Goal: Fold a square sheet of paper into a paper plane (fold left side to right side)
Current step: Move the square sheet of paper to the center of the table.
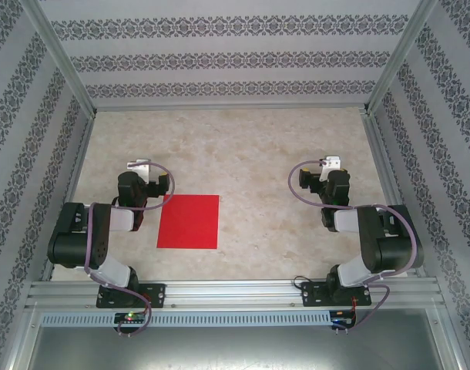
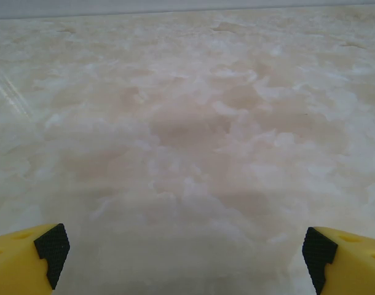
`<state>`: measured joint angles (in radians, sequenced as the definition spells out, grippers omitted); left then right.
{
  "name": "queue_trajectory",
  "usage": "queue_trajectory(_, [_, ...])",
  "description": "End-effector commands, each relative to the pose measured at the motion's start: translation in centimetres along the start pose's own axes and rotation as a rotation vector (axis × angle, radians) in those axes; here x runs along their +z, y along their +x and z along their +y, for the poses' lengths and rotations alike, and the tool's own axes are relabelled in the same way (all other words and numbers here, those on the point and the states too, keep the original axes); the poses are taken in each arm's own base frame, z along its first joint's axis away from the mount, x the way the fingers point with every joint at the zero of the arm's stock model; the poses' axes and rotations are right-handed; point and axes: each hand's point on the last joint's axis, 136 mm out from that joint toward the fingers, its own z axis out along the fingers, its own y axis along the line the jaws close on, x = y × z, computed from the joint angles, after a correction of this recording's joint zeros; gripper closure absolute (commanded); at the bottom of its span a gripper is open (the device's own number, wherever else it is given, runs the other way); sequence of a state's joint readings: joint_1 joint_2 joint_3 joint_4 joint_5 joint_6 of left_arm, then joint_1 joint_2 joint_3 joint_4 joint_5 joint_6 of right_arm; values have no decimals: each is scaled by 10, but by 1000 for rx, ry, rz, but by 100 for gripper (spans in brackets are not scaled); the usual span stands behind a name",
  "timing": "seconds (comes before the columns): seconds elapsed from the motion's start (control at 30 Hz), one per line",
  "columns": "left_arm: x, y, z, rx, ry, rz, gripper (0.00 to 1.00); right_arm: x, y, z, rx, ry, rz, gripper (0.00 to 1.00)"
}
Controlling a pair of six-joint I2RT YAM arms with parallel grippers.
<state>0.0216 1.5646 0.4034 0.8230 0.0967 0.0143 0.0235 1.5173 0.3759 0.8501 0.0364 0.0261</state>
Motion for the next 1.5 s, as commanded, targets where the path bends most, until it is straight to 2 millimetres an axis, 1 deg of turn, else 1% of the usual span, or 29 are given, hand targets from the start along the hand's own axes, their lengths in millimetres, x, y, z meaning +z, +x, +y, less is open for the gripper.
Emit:
queue_trajectory(0.0, [1,-8,2,-16,-10,-16,0,-1,-17,-2,6,12,-54,2])
queue_trajectory(0.53, [2,-7,2,-18,-11,-13,0,0,-17,-2,9,10,-54,2])
queue_trajectory(0.67, [0,-8,5,-23,-27,-20,0,-1,-18,-5,17,22,-61,2])
queue_trajectory(0.77, [-11,-21,17,-55,-101,-20,0,-11,-28,-9,28,44,-85,2])
queue_trajectory(0.8, [-19,-31,21,-74,-121,-10,0,-17,-32,-9,26,45,-88,2])
queue_trajectory(0.83, [-26,-35,27,-98,-157,23,0,-24,-38,-11,37,53,-90,2])
queue_trajectory(0.9, [-41,-47,35,-183,-212,53,0,-36,-40,-14,77,73,-45,2])
queue_trajectory(0.97, [-53,-56,37,-275,-230,72,0,-48,-47,-10,126,55,-23,2])
queue_trajectory(1.07, [-64,-62,20,-372,-155,128,0,-62,-54,6,192,-6,18,2])
queue_trajectory(1.13, [-71,-60,0,-420,-73,190,2,-74,-59,17,221,-32,46,2])
queue_trajectory(1.2, [-78,-54,-25,-423,5,269,4,-85,-60,28,257,-61,66,2])
queue_trajectory(1.33, [-101,-31,-67,-301,57,450,10,-105,-59,53,277,-136,123,2])
queue_trajectory(1.4, [-112,-16,-81,-265,57,532,12,-112,-54,61,258,-158,154,2])
queue_trajectory(1.47, [-120,0,-95,-233,61,597,18,-117,-51,64,235,-164,177,2])
